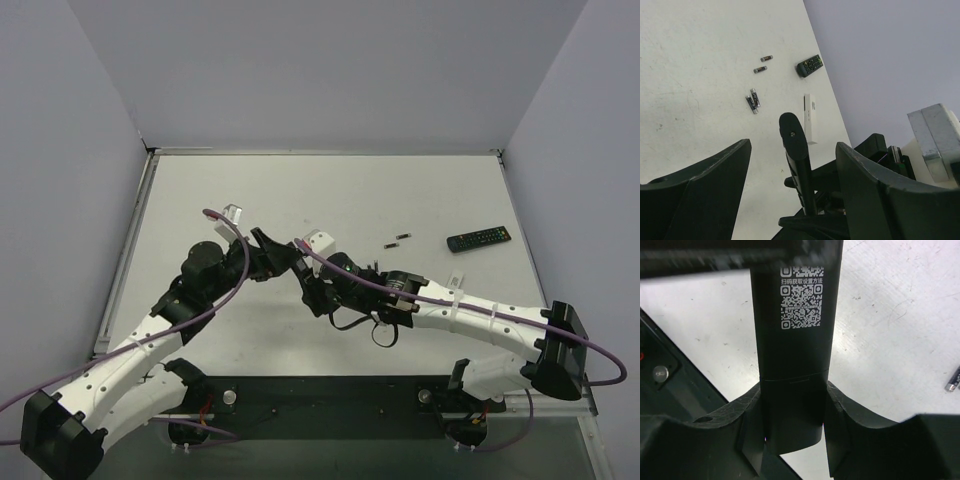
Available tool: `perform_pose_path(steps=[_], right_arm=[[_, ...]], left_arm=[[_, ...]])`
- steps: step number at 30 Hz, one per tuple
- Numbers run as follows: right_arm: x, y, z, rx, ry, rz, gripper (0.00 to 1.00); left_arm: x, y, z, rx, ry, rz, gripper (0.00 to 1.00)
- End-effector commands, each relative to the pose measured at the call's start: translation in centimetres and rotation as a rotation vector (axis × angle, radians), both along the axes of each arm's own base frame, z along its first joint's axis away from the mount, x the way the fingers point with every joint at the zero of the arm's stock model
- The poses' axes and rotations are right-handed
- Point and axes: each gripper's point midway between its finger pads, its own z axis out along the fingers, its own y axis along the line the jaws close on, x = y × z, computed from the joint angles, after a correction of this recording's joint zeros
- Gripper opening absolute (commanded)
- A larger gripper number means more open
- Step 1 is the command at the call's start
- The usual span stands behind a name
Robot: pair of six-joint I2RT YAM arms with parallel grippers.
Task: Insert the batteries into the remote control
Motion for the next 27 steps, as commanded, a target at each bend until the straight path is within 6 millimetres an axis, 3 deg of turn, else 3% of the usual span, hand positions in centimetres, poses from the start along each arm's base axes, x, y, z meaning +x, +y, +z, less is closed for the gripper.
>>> perform_pose_path(steps=[1, 4, 7, 8, 9, 10, 12, 13, 15, 18, 22, 27], right_arm=[[1.4, 0.3, 1.6, -0.044, -0.101, -0.042, 0.0], [1.3, 0.8, 1.4, -0.052, -0.103, -0.039, 0.0], [1.1, 0.9, 1.5, -0.049, -0.106, -0.043, 0.0], [1.1, 0.9, 1.4, -0.045, -0.1, -0.044, 0.0], [1.0, 0.9, 1.4, -0.044, -0.099, -0.041, 0.0], [0.9, 0.9, 1.6, -0.033, -0.097, -0.036, 0.0], [0.3, 1.0, 1.4, -0.022, -0.081, -0.013, 0.11], [0.2, 1.0, 2.0, 0.002, -0.083, -0.009, 0.26], [-0.3, 1.0, 2.1, 0.026, -0.072, 0.006, 0.44], [-0.8, 0.7, 3.3, 0.071, -0.072, 0.024, 0.57], [-0.8, 0.4, 4.2, 0.114, -0.06, 0.032, 0.59], [-1.2, 0.7, 3.9, 0.122, -0.033, 0.07, 0.59]], left_arm=[[-0.2, -1.4, 0.6, -0.026, -0.019, -0.016, 0.77], [-0.6, -2.1, 0.6, -0.024, -0.021, -0.027, 0.67], [-0.6, -2.2, 0.6, -0.023, -0.025, -0.016, 0.49], [-0.5, -2.0, 0.6, -0.027, -0.025, -0.003, 0.4], [-0.5, -1.8, 0.6, -0.029, -0.027, 0.007, 0.22], [-0.6, -1.6, 0.6, -0.03, -0.026, 0.014, 0.13], [-0.5, -0.8, 0.3, -0.029, -0.017, 0.052, 0.0], [-0.4, -0.5, 0.1, -0.024, -0.015, 0.071, 0.0], [-0.6, 0.2, -0.6, -0.018, 0.0, 0.097, 0.0], [-0.8, 0.5, -1.3, -0.036, 0.026, 0.108, 0.0], [-1.2, 0.6, -1.8, -0.07, 0.053, 0.105, 0.0], [-1.9, 0.3, -1.0, -0.119, 0.055, 0.071, 0.0]])
